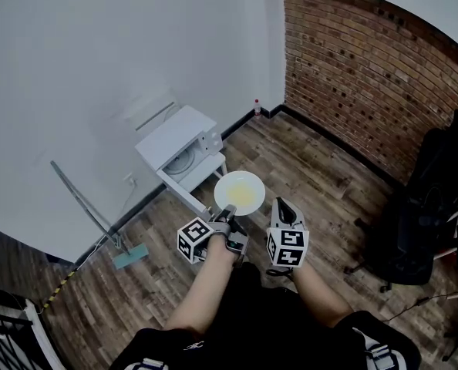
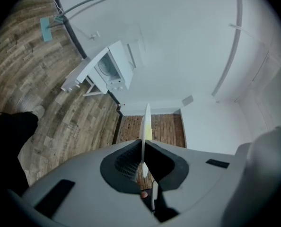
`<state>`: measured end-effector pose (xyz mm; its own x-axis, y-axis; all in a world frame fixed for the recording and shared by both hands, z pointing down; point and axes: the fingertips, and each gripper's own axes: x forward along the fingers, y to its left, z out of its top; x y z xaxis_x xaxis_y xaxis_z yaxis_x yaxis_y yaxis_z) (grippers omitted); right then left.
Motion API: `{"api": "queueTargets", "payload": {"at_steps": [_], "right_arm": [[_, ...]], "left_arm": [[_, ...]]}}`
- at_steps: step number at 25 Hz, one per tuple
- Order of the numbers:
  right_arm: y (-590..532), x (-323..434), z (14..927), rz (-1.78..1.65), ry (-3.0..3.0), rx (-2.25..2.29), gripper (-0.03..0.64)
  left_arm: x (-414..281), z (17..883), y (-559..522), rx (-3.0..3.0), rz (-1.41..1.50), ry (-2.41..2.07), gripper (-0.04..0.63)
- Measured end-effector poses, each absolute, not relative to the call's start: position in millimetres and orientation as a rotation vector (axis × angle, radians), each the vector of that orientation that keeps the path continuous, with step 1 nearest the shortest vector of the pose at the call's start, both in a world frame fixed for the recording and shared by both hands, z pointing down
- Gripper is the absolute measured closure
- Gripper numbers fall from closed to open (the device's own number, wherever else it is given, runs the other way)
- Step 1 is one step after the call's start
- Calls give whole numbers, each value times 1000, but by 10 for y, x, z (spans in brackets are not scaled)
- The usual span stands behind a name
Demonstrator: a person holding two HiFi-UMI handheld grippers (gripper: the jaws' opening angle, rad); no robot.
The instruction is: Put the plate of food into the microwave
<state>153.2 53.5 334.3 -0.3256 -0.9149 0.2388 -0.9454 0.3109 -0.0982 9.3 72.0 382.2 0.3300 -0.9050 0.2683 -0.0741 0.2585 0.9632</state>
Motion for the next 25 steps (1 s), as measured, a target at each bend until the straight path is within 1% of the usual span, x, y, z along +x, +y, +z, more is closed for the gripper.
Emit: {"api": "queueTargets", "payload": {"at_steps": [6,15,25], "right_arm": [[12,1563,3395,299,-2422,1728,609],[-1084,1249,3324,260,-2425,1686,609],[-2307,482,3214,182,-2475,1588,609]], "left_arm": [[205,3924,120,1168,-742,-1060,584],[-37,3855,-1091,1171,-763,-1040,584],[-784,3850,-2240,1137,-841,-1070,584]]}}
